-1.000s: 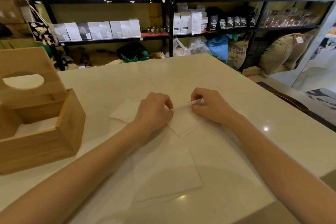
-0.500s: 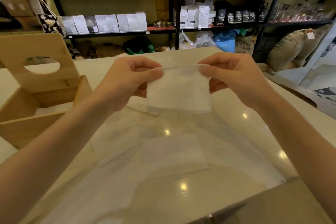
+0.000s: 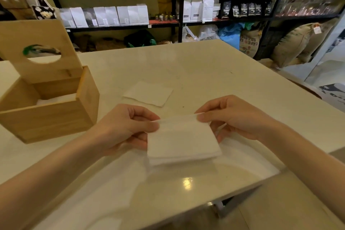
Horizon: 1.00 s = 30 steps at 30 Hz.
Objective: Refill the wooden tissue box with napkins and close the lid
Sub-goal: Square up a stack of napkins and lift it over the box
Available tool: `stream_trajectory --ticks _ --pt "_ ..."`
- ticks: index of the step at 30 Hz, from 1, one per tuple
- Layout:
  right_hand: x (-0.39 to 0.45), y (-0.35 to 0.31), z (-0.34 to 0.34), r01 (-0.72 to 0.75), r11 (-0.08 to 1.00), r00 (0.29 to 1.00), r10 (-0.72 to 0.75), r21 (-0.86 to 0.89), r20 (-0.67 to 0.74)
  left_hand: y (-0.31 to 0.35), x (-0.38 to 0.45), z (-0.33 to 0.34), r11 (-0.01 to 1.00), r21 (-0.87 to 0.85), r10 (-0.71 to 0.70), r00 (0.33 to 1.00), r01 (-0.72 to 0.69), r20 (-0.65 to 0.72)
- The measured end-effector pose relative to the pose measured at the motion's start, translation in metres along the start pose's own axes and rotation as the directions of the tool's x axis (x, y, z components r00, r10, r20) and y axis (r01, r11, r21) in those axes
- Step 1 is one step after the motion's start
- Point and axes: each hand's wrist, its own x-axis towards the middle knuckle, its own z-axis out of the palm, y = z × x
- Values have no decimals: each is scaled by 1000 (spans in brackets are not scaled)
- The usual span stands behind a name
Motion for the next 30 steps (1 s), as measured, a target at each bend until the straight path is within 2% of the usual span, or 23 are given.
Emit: stream_trajectory --ticks 5,11,19,22,25,28,30 --pt "3 6 4 2 997 999 -5 -79 -41 -8 4 3 991 106 84 995 -78 -57" --pt "8 11 11 109 956 977 -154 -272 -150 -15 5 7 928 319 235 967 -192 -101" --pt "14 12 15 103 909 957 -201 -405 -209 -17 6 6 892 401 268 959 -211 -90" --pt "19 13 16 85 803 941 -260 -589 -219 -18 2 5 811 521 356 931 -267 -77" --pt "22 2 17 61 664 924 -320 -746 -210 -15 -2 -7 602 733 526 848 -317 -65" --pt "29 -18 23 173 411 872 -486 -895 -55 -10 -2 -27 512 806 608 788 -298 -95" --pt "39 -29 31 299 324 815 -576 -898 63 -13 -1 -40 489 835 612 781 -252 -122"
